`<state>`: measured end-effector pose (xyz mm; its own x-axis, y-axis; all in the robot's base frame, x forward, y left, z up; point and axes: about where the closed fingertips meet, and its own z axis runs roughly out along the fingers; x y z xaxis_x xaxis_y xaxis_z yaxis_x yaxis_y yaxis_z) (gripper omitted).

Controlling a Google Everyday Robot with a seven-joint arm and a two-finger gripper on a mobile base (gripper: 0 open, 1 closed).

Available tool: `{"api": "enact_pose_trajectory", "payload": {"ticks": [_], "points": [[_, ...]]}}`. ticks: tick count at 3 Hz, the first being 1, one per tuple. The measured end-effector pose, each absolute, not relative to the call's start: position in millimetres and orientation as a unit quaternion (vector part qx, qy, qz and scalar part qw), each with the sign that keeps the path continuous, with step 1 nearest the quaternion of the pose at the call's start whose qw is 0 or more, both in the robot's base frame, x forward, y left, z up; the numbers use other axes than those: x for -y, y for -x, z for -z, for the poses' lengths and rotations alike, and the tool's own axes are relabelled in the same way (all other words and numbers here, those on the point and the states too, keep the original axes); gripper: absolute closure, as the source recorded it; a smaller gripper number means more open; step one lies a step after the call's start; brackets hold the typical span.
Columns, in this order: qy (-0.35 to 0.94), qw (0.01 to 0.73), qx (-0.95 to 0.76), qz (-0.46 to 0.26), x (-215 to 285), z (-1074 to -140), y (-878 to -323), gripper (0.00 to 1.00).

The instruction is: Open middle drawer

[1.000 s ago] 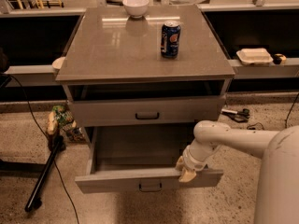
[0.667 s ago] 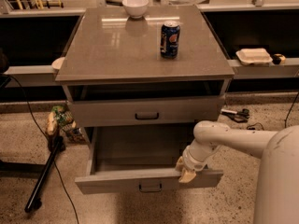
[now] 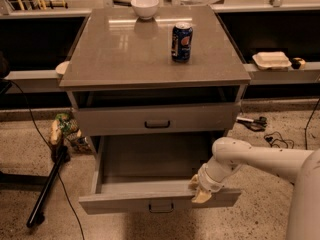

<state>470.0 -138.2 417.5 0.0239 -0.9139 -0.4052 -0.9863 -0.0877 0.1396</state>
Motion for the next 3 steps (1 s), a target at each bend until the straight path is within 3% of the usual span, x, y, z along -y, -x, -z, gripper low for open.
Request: {"api": "enact_pose_trajectory", "payload": {"ticks": [2,3], "points": [[0.687,0.099,-0.682,-0.230,137.8,-414.9,-438.2,1.00],[0.687,0.099,-0.682,-0.230,137.7,-414.9,-438.1,0.81]]}}
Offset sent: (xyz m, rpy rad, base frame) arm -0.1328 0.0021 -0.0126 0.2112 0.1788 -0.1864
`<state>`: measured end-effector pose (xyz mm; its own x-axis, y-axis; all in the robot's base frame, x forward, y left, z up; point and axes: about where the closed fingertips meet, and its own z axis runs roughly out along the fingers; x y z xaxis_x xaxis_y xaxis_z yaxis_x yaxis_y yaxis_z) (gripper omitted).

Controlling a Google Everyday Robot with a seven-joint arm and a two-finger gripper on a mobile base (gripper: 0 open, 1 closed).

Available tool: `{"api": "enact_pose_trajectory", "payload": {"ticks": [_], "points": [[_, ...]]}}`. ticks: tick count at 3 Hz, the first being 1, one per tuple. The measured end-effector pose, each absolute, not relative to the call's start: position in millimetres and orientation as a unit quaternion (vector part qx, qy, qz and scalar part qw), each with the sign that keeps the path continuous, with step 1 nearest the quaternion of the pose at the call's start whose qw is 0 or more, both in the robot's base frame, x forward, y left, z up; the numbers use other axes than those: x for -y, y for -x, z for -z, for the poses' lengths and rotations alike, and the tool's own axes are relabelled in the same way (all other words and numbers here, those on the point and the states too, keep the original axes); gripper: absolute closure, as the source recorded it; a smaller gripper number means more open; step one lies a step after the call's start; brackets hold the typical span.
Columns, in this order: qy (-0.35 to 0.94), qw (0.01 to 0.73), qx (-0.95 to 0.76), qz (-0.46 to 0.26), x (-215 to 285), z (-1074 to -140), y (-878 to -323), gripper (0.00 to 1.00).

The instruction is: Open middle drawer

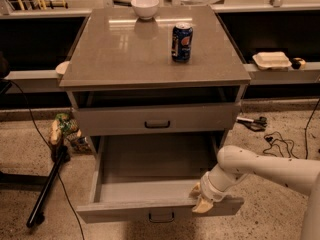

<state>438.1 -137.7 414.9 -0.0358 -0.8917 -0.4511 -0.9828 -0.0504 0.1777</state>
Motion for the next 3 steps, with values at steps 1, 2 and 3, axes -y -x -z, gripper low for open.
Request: {"api": "enact_pose_trajectory", "payload": {"ticks": [1,2,3], "points": [[0.687,0.099,-0.682,-0.230,137.7,-414.9,-438.2,0.58],[0.690,0.096,-0.678,-0.236,138.8,-417.3,-440.1,0.35],[0.705,0.098,-0.661,-0.237,140.1,-446.6,-439.8,0.11]]}}
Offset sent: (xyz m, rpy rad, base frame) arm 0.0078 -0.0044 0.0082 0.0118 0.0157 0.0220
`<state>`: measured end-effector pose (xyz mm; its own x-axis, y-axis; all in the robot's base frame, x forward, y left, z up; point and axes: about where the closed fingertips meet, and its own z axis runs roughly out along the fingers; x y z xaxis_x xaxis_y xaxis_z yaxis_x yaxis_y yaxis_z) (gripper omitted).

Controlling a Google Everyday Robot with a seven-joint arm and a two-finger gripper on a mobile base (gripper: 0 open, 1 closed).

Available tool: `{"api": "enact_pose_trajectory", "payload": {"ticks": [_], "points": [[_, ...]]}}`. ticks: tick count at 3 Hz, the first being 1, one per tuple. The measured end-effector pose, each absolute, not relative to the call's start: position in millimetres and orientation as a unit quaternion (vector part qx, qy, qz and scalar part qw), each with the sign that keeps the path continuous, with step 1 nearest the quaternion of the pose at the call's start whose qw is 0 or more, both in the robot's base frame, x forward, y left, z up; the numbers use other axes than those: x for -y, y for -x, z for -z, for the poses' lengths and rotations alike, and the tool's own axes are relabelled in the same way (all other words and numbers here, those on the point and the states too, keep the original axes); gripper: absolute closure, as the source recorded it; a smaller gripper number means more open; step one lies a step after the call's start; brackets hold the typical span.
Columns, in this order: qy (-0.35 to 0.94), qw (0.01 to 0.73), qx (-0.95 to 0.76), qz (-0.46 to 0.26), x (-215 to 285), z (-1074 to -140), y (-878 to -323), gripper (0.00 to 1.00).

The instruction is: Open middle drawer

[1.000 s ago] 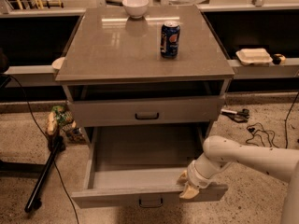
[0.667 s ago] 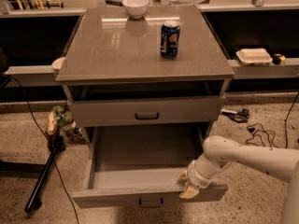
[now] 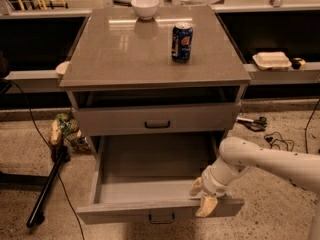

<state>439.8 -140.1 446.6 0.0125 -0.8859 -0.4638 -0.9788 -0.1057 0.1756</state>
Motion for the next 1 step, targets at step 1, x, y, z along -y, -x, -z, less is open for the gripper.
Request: {"api": "enact_pose_trajectory", "payload": {"ticks": [1], "points": [[0.720,0.111,-0.645,-0.233,141.6,-486.0,-436.5,0.00]]}}
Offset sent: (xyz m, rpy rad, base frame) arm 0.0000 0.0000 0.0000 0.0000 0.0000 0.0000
